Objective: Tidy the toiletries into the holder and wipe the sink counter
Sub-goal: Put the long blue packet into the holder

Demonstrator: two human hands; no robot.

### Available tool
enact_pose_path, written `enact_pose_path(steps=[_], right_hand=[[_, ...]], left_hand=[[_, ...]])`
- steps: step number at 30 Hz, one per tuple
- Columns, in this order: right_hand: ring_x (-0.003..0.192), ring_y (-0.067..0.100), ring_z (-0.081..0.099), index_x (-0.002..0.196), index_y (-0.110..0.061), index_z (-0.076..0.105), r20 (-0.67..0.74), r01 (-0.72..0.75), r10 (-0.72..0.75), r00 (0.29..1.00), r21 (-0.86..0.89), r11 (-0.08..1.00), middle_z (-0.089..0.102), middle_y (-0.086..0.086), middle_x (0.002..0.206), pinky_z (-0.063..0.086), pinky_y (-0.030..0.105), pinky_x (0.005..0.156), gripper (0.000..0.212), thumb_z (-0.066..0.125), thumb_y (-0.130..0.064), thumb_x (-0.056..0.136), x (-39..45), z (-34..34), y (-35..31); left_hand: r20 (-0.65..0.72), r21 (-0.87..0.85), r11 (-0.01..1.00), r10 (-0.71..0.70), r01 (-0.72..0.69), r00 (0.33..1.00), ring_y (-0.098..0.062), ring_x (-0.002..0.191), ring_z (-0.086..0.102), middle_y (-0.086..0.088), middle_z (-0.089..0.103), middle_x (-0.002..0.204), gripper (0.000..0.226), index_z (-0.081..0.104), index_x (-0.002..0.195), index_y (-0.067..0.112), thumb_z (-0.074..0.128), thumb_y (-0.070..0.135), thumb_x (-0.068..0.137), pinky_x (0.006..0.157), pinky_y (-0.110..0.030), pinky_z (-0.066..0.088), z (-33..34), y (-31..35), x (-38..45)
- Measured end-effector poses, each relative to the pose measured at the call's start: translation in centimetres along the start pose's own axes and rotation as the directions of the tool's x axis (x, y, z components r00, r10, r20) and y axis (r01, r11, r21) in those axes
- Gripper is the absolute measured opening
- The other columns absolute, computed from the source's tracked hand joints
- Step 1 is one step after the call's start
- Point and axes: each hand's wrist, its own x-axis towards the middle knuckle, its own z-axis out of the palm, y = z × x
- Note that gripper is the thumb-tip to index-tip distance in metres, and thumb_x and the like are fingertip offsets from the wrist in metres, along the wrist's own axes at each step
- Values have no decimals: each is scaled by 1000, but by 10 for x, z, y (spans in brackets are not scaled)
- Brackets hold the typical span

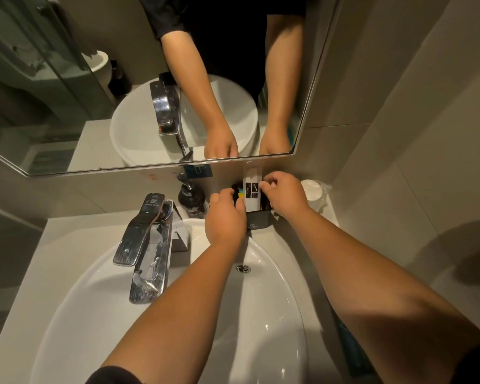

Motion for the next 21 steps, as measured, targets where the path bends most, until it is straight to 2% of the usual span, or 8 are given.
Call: enact_pose_path(steps=[3, 5, 7, 10, 13, 15, 18, 21], right_hand=[[83, 19, 61, 103, -15, 70, -18, 22, -19, 1000, 143, 989, 66, -1, 87, 52, 33, 77, 21, 61, -28, 90, -14, -19, -5], [80, 18, 59, 94, -13, 71, -69, 44, -32, 997, 172, 984, 67, 3, 84, 49, 34, 76, 19, 57, -25, 91, -39, -40, 0], [71, 20, 56, 80, -10, 67, -150, 5, 13, 989, 118, 993, 64, 10, 76, 46, 33, 65, 23, 53, -23, 92, -76, -57, 24], [70, 26, 55, 71, -12, 61, -295, -163, 141, 945, -52, 985, 62, 11, 78, 45, 36, 63, 24, 49, -17, 92, -137, -60, 80], [82, 33, 62, 91, -10, 67, -214, -206, 125, 969, -410, 889, 63, 14, 94, 51, 39, 75, 16, 51, -9, 90, -177, -44, 133], [89, 30, 63, 113, -10, 64, -106, -201, 172, 979, -606, 769, 64, 13, 104, 51, 37, 80, 27, 56, -10, 87, -195, -33, 153], [89, 29, 64, 133, -6, 53, -54, -191, 216, 975, -703, 685, 66, 15, 107, 52, 36, 78, 52, 64, -12, 82, -208, -24, 164], [85, 27, 66, 133, -7, 50, -105, -236, 229, 968, -695, 679, 68, 11, 100, 53, 35, 73, 49, 61, -19, 86, -209, -25, 160]], left_hand=[[-39, 24, 995, 101, -100, 994, -28, 101, 56, -10, 55, 117, 31, 54, 124, 17, 47, 26, 95, 84, -43, 49, -4, -11, -19], [-23, 148, 960, 244, -238, 970, -29, 109, 52, -9, 57, 117, 32, 55, 124, 16, 48, 24, 93, 90, -43, 44, -8, -29, -36], [63, 324, 867, 380, -379, 923, -32, 122, 48, -11, 56, 127, 41, 51, 129, 13, 44, 29, 92, 98, -47, 39, -11, -53, -48], [260, 508, 716, 403, -479, 878, -34, 144, 23, -13, 34, 153, 62, 35, 144, 12, 26, 47, 94, 113, -54, 22, -14, -75, -51], [350, 490, 705, 379, -513, 856, -30, 148, 4, -11, 11, 161, 70, 16, 150, 13, 19, 56, 96, 118, -51, 10, -13, -77, -48], [360, 486, 705, 377, -517, 853, -28, 148, 0, -10, 6, 161, 70, 11, 151, 13, 20, 55, 96, 120, -48, 9, -12, -77, -49], [347, 484, 711, 380, -511, 858, -29, 148, 3, -12, 11, 161, 70, 14, 151, 11, 17, 54, 96, 119, -49, 12, -12, -79, -49], [330, 482, 707, 400, -517, 855, -30, 148, 7, -13, 15, 160, 68, 18, 150, 10, 23, 51, 97, 118, -49, 14, -11, -80, -49]])
